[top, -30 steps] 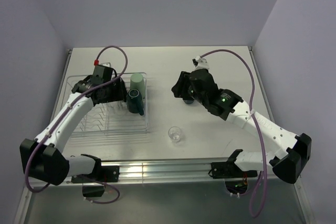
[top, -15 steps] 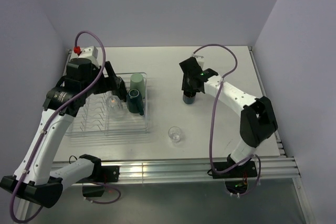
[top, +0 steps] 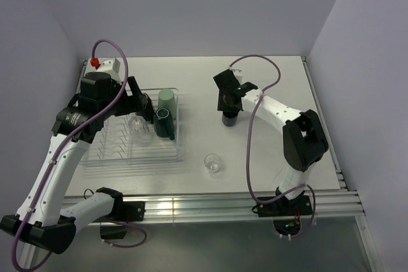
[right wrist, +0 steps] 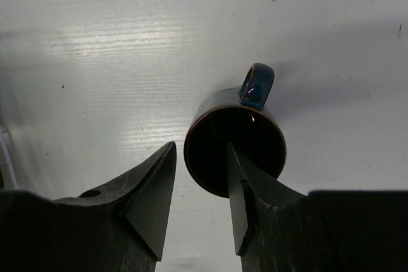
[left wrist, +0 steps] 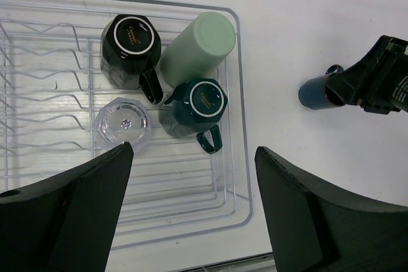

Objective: Load the cups into the dish rack

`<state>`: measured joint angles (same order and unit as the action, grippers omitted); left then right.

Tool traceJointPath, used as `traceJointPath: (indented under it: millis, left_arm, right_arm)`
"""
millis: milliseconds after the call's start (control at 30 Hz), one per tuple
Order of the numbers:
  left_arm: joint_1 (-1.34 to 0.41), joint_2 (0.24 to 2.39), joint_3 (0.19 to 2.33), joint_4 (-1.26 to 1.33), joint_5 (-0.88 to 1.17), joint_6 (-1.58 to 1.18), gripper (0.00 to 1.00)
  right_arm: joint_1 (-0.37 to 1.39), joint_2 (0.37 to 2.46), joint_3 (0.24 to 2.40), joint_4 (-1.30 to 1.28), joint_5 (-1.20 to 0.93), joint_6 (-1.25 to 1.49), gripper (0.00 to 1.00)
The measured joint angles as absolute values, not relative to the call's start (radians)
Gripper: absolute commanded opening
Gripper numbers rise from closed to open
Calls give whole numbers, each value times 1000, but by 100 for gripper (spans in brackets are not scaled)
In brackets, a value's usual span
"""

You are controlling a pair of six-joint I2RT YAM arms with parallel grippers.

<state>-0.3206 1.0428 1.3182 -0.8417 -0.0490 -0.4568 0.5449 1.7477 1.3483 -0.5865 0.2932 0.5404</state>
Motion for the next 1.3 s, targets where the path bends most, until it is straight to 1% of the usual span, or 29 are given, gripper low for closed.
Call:
traceJointPath:
  millis: [267,467,567,633,667,700,933,1033,1100,1133,1300]
  left_arm:
    - [-321,1042,1293,-842,-49,-457,84]
    - [-321,1038,1272,-834,-49,-457,84]
    - [-321,1038,1263,-832,-48,-457,84]
    - [-321,1038,1261,-832,-47,-457,84]
    - [-321,1037,1261,-831,-47,-457,84]
    - [-321,1037,1260,-830,-46,-457,84]
    - [-321,1023,1221,-801,-1,-464,87]
    - [-321,1007,1182,-754,83,-481,88]
    - [-321,994,1151,-709,155,-496,91]
    - [-321,988,1135,-678,198,-509,99]
    - [-323,973,1082,-539,376,-563,99]
  right_arm:
    - [545,1794,1348,-569,270,541,44]
    - [547,1832,1348,-553,267,541,38]
    - [547,1843,1343,-543,265,540,31]
    - [547,1844,1337,-540,263,539,22]
    - [547,1844,1337,-538,260,538,15]
    - [547,1845,1337,-536,260,538,1]
    - [551,1829,1337,-549,252,532,0]
    - [552,1765,1334,-559,184,535,0]
    - [552,1671,1314,-527,95,545,0]
    - [552,1614,1293,-496,47,559,0]
    - [567,1276,1138,-242,-212,660,0]
